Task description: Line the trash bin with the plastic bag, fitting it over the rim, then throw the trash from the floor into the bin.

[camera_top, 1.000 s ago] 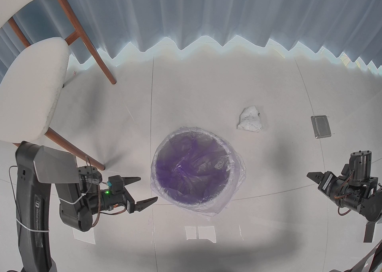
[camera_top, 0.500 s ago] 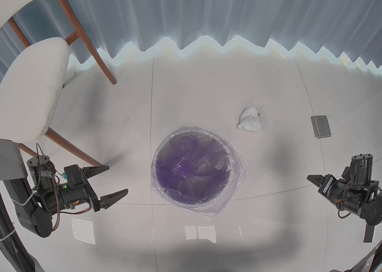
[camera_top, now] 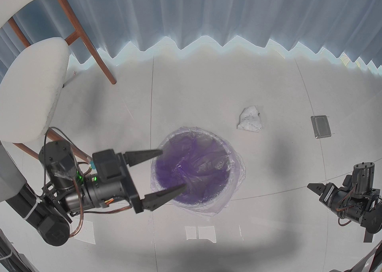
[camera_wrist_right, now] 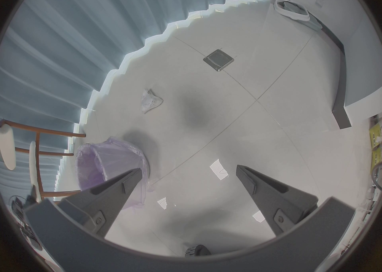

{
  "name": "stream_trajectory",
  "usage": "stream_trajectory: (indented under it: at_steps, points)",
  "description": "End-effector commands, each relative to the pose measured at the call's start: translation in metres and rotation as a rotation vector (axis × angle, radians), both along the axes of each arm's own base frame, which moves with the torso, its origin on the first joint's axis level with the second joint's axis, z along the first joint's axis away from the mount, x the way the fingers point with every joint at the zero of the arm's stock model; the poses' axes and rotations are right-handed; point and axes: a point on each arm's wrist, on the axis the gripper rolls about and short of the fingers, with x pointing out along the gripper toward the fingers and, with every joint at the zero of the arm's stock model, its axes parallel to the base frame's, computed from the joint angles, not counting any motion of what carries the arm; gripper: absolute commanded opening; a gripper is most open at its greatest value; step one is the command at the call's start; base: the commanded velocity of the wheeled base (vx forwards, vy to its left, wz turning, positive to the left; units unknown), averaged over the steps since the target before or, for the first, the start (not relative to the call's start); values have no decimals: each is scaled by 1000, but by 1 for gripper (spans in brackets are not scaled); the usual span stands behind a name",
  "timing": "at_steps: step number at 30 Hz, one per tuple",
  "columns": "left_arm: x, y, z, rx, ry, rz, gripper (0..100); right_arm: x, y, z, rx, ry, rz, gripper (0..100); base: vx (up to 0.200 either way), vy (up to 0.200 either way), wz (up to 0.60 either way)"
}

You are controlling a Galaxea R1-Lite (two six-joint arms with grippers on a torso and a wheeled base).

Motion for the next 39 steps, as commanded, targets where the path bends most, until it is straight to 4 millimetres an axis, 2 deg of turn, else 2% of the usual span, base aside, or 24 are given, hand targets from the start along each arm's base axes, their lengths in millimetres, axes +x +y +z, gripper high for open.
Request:
stream_trajectory:
  at_steps: [1, 2, 3, 4, 5, 8, 11, 13, 15, 17, 24, 27, 29, 31, 35, 39]
  points:
    - [-10, -27, 50, -174, -34, 27, 100, -9, 0, -20, 29, 95, 11, 100, 0, 0, 0]
    - [-20, -22, 48, -165, -12, 36, 100, -14, 1, -24, 27, 118, 12, 100, 0, 0, 0]
    - [-20, -22, 48, -165, -12, 36, 100, -14, 1, -24, 27, 118, 12, 100, 0, 0, 0]
    - [-35, -11, 36, -133, 35, 67, 100, -17, 0, -22, 32, 102, 2, 100, 0, 0, 0]
    - [-39, -7, 29, -119, 54, 76, 100, -18, -1, -20, 41, 98, -11, 100, 0, 0, 0]
    - [-43, -3, 21, -96, 80, 107, 100, -18, -2, -19, 67, 89, -30, 100, 0, 0, 0]
    - [-44, 2, 12, -88, 125, 230, 100, -12, 3, -17, 45, 52, 13, 100, 0, 0, 0]
    - [-44, 2, 8, -84, 146, 251, 100, -11, 4, -15, 34, 30, 31, 100, 0, 0, 0]
    - [-50, 0, 2, -95, 179, 276, 100, -3, 6, -8, 26, -54, 52, 100, 0, 0, 0]
    - [-53, 3, 0, -91, 188, 294, 100, -1, 7, -8, 27, -63, 52, 100, 0, 0, 0]
    - [-75, 31, -21, -49, 304, 472, 100, 27, 10, 5, 49, -173, 49, 100, 0, 0, 0]
    - [-72, 37, -22, -71, 335, 532, 100, 37, 12, 5, 55, -180, 50, 100, 0, 0, 0]
    - [-63, 51, -23, -103, 349, 637, 100, 52, 14, 6, 72, -208, 48, 100, 0, 0, 0]
    - [-60, 57, -24, -110, 351, 669, 100, 61, 16, 6, 94, -216, 49, 100, 0, 0, 0]
    - [-59, 63, -23, -122, 349, 691, 100, 76, 18, 1, 110, -214, 75, 100, 0, 0, 0]
    - [-57, 71, -21, -131, 348, 668, 100, 82, 20, -6, 103, -192, 86, 100, 0, 0, 0]
